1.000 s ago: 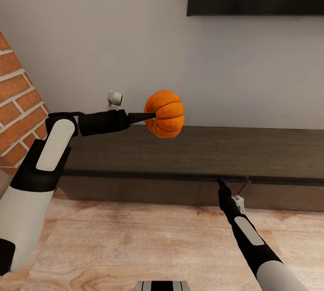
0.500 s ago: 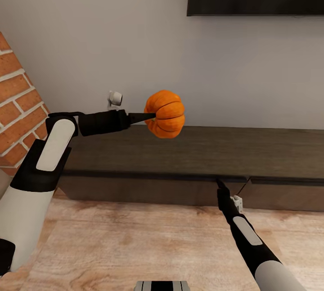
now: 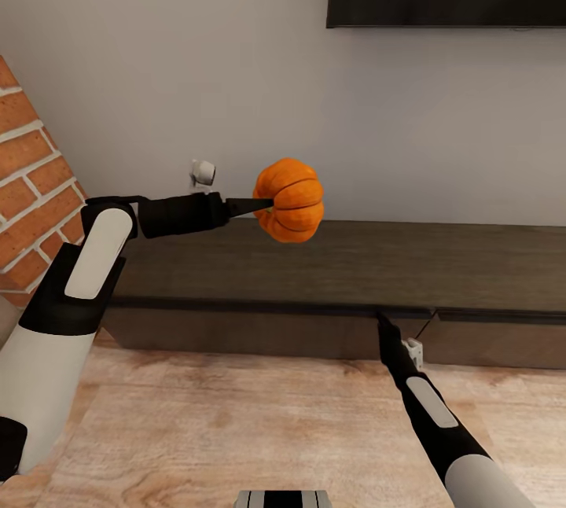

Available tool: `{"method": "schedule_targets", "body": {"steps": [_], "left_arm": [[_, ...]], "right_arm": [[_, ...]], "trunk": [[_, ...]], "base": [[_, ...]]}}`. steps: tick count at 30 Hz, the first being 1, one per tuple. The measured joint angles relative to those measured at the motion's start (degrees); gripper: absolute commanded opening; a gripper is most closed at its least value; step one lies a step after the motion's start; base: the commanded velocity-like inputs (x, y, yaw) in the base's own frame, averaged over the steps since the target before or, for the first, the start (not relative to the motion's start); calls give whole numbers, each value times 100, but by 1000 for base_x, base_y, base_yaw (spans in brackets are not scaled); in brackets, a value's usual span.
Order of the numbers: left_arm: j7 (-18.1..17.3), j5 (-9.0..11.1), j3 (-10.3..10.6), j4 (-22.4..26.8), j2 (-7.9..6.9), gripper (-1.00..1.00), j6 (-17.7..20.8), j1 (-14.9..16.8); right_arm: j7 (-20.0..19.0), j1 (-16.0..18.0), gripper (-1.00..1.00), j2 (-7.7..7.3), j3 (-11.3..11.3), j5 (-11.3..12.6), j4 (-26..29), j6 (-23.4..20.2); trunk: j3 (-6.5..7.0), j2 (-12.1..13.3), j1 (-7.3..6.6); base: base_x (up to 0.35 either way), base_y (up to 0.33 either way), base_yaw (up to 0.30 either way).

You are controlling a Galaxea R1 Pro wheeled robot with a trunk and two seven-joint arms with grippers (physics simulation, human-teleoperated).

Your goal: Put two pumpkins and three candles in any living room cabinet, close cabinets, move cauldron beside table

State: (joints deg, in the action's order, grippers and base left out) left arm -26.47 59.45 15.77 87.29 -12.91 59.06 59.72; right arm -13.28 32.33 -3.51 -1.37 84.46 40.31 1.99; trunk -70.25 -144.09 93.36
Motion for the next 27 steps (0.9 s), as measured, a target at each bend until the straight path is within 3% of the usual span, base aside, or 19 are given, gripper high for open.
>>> {"method": "schedule_targets", "body": {"steps": [11,27], "left_arm": [[1,-13,5,0,-7,-100,0,0],[0,-24,11,-2,-2,-100,-1,1]], "right_arm": [[-352,-4,-100,-6,-4,-5,149,-52],[-375,-5,-100,3,-10,-19,136,-6]], "trunk": [[-1,1,1],[-1,1,2]], "base": [[0,0,0],[0,0,0]]}}
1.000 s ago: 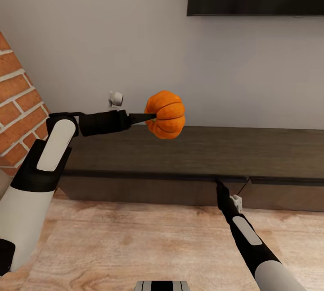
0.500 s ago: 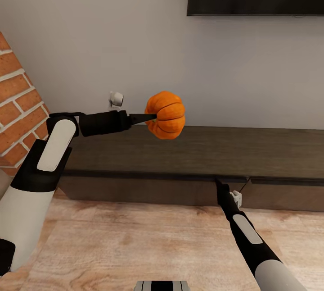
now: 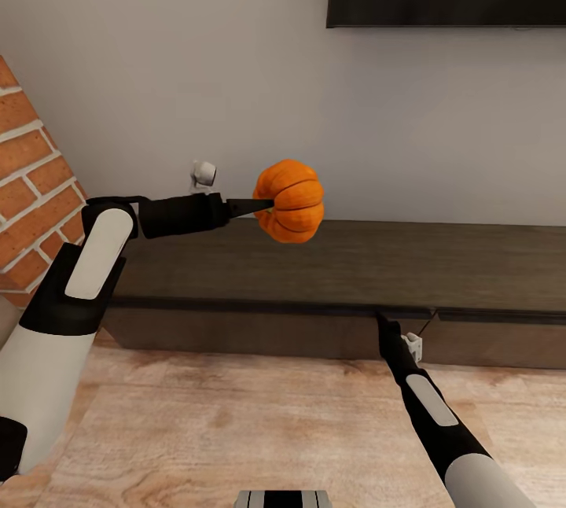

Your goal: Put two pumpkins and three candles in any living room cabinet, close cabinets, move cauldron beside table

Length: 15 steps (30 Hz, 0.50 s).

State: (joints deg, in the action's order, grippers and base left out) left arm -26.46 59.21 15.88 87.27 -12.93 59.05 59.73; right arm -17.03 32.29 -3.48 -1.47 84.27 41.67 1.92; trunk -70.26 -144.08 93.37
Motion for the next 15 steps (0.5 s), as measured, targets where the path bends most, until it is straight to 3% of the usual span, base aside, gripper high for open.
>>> {"method": "schedule_targets", "body": {"steps": [10,15], "left_arm": [[9,-9,10,-5,3,-100,1,-1],[12,-10,16,-4,10,-100,2,-1]], "right_arm": [[-19,1,-100,-27,-5,6,-6,-73],[-83,2,-100,-15,59,-182,-40,-85]], "trunk": [[0,0,0],[0,0,0]], "base": [[0,0,0],[-4,0,0]]}}
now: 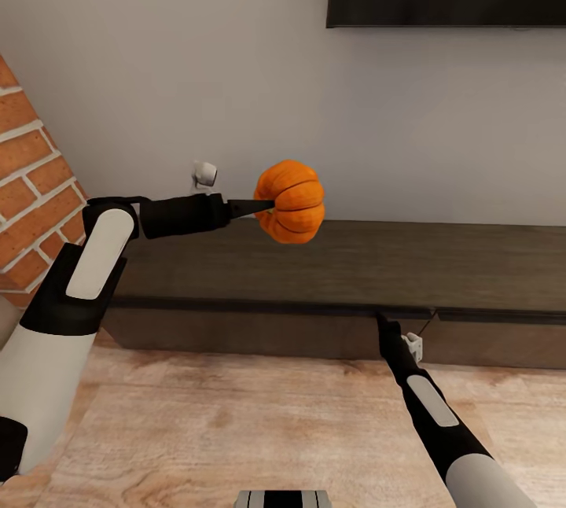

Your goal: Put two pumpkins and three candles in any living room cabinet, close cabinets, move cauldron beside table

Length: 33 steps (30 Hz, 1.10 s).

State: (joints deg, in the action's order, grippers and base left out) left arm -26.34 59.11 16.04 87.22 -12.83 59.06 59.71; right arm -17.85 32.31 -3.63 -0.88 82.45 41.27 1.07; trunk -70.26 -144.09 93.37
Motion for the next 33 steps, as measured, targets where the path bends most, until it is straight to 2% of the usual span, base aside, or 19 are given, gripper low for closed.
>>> {"method": "schedule_targets", "body": {"steps": [7,10,13,26,33], "left_arm": [[-9,6,3,8,-6,-100,1,0],[-4,4,8,4,-1,-100,0,0],[-2,-1,9,3,1,-100,0,0],[2,-20,127,8,2,-100,-1,0],[138,-10,132,8,1,-100,-1,0]], "right_arm": [[-32,0,-100,-11,-8,-71,-13,-24],[-76,0,-100,0,171,-335,-19,-205],[-42,0,-100,12,289,-465,11,-329],[301,0,-100,22,260,-576,187,-327],[486,0,-100,7,213,-600,280,-325]], "trunk": [[0,0,1],[0,0,0],[0,0,0],[0,0,0],[0,0,0]], "base": [[-129,0,0],[-17,0,0],[-4,0,0],[-75,0,0],[-2,0,0]]}}
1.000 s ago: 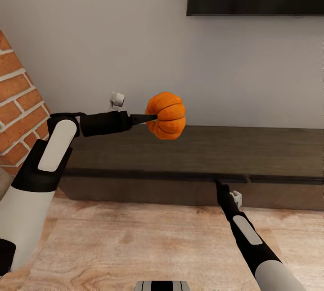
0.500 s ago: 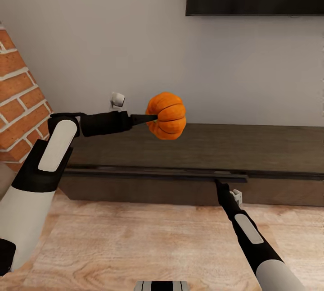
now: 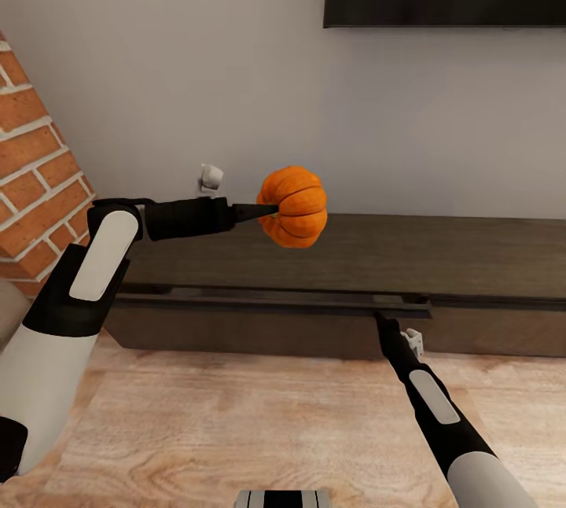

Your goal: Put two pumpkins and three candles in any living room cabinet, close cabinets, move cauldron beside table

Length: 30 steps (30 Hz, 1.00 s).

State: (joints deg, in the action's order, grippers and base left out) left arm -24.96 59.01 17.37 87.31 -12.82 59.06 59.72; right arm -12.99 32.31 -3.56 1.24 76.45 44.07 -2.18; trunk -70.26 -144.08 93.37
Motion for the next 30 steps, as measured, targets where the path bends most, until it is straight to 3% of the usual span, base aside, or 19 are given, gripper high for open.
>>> {"method": "schedule_targets", "body": {"steps": [30], "left_arm": [[9,-18,-4,8,-7,-100,-2,0]], "right_arm": [[30,0,-100,17,-21,6,21,-24]], "trunk": [[0,0,2]], "base": [[-92,0,0]]}}
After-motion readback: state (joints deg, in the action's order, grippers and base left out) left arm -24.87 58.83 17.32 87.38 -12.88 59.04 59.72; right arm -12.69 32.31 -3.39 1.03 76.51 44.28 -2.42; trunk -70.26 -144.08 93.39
